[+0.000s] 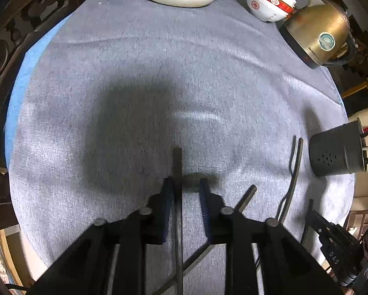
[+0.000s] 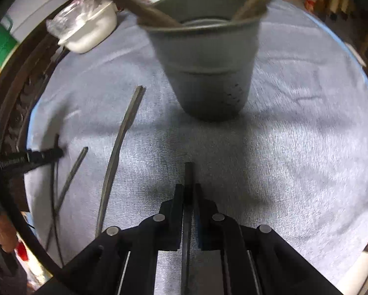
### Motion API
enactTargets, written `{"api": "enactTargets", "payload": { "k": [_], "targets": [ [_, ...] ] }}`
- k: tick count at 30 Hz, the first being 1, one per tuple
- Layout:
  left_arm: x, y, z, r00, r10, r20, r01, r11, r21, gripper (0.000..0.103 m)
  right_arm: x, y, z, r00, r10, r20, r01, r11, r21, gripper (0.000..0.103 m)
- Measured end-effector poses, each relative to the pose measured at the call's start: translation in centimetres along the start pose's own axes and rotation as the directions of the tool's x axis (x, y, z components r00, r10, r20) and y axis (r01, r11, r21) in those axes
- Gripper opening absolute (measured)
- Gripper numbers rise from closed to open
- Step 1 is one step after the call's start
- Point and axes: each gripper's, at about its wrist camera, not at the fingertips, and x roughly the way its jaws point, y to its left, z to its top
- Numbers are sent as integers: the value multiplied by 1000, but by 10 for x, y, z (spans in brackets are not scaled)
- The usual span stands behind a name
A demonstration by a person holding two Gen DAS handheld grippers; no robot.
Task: Organize utensils
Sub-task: 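Grasp a dark chopstick with the right tool while the left tool grasps another, then lift both chopsticks and carry them above the grey holder cup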
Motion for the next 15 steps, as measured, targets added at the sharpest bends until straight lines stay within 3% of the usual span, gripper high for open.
{"api": "enactTargets", "payload": {
  "k": [6, 12, 15],
  "targets": [
    [-6, 5, -4, 999, -10, 39, 11, 1000, -21, 6, -6, -8, -3, 999, 46, 29, -46, 999, 20, 7],
    [-42, -7, -25, 989, 0, 147, -5, 999, 32, 6, -37, -11, -5, 988, 93, 125, -93, 996, 0, 7],
    [-67, -14, -37, 980, -32, 198, 19, 998, 64, 6, -61, -10, -7, 974, 124, 187, -123, 992, -19, 7]
  ]
}}
